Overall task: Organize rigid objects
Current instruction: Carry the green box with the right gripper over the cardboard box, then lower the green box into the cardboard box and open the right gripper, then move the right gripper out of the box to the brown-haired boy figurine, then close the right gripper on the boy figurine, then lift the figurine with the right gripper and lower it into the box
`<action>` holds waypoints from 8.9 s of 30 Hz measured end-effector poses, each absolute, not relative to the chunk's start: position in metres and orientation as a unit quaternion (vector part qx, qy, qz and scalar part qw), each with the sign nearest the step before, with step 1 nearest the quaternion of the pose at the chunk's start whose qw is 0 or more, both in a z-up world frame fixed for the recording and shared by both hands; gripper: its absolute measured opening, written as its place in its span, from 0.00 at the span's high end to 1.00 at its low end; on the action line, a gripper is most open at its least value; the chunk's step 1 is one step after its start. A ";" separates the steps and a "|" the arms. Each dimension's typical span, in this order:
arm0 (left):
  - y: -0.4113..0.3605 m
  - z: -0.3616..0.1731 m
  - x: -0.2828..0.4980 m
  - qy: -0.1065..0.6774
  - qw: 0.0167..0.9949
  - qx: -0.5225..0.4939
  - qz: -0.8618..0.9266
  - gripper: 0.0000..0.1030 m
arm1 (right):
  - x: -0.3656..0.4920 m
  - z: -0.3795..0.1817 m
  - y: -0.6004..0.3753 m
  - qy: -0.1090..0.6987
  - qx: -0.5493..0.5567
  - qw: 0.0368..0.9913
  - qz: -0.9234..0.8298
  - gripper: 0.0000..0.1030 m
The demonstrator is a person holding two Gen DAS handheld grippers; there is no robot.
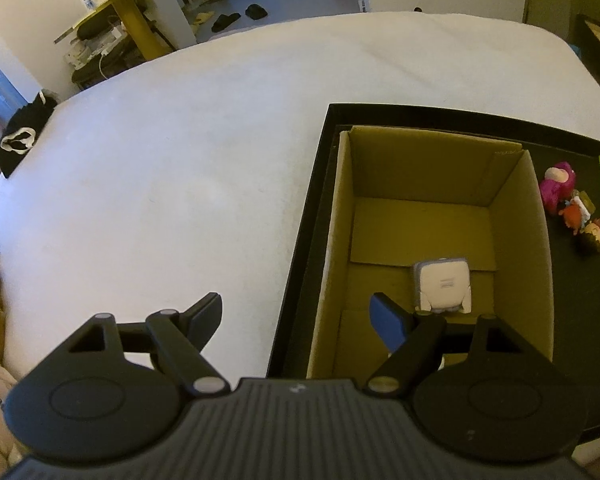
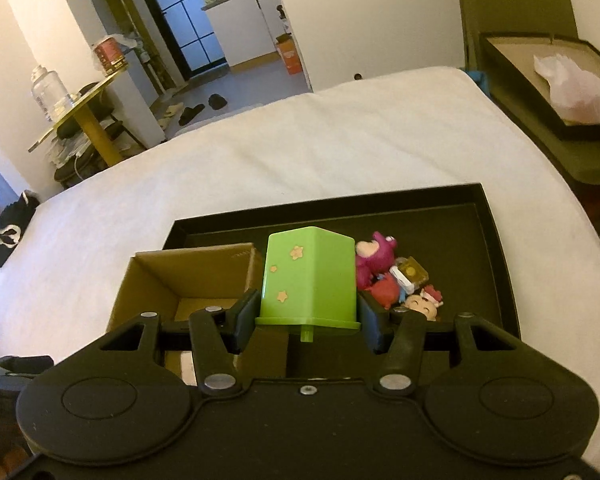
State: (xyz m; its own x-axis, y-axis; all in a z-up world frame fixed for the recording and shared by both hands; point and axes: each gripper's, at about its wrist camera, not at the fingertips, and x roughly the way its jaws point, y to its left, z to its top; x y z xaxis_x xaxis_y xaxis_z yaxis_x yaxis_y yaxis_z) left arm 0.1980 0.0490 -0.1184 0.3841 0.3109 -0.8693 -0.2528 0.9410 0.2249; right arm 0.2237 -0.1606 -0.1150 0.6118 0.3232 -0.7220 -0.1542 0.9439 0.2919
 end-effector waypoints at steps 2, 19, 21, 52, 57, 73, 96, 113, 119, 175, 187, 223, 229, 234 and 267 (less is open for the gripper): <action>0.051 -0.119 0.195 0.527 0.833 0.021 0.166 0.23 | 0.223 -0.110 -0.155 0.413 0.093 0.896 0.136 0.50; 0.068 -0.129 0.190 0.515 0.850 -0.036 0.107 0.26 | 0.224 -0.091 -0.111 0.386 0.049 0.908 0.157 0.50; 0.071 -0.130 0.189 0.514 0.850 -0.047 0.101 0.26 | 0.223 -0.091 -0.104 0.388 0.041 0.907 0.160 0.50; 0.093 -0.154 0.184 0.516 0.848 -0.105 0.063 0.90 | 0.225 -0.142 -0.036 0.479 0.026 0.862 0.165 0.46; 0.092 -0.154 0.184 0.517 0.847 -0.103 0.066 0.91 | 0.216 -0.136 -0.045 0.474 0.033 0.864 0.170 0.45; 0.085 -0.150 0.189 0.531 0.839 -0.080 0.091 0.86 | 0.210 -0.104 -0.093 0.423 0.054 0.892 0.150 0.29; 0.060 -0.129 0.199 0.528 0.838 -0.019 0.136 0.63 | 0.216 -0.122 -0.174 0.422 0.092 0.893 0.125 0.19; 0.028 -0.127 0.212 0.531 0.830 0.041 0.167 0.32 | 0.227 -0.148 -0.220 0.421 0.122 0.891 0.114 0.13; 0.021 -0.129 0.218 0.529 0.826 0.059 0.188 0.31 | 0.232 -0.166 -0.222 0.424 0.119 0.892 0.099 0.11; 0.041 -0.131 0.203 0.528 0.822 0.029 0.211 0.30 | 0.241 -0.165 -0.188 0.444 0.024 0.892 0.079 0.60; 0.059 -0.132 0.193 0.527 0.827 -0.004 0.198 0.30 | 0.232 -0.129 -0.163 0.418 0.019 0.903 0.097 0.60; 0.079 -0.157 0.172 0.513 0.850 -0.083 0.087 0.80 | 0.223 -0.104 -0.059 0.394 -0.036 0.904 0.164 0.60; 0.087 -0.161 0.173 0.510 0.850 -0.101 0.087 0.87 | 0.221 -0.111 -0.039 0.407 -0.047 0.894 0.178 0.60; 0.092 -0.162 0.172 0.510 0.849 -0.113 0.081 0.87 | 0.219 -0.115 -0.024 0.418 -0.056 0.886 0.193 0.60; 0.095 -0.163 0.177 0.521 0.841 -0.119 0.080 0.87 | 0.232 -0.115 -0.022 0.439 -0.073 0.871 0.209 0.56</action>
State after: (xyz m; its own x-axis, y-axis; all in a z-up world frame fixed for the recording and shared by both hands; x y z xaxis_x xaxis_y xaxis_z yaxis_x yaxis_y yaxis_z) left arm 0.1770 0.0954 -0.1632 0.4439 0.0095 -0.8960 -0.2584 0.9588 -0.1178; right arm 0.2322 -0.0220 -0.1148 0.5276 0.3008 -0.7945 -0.4287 0.9017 0.0566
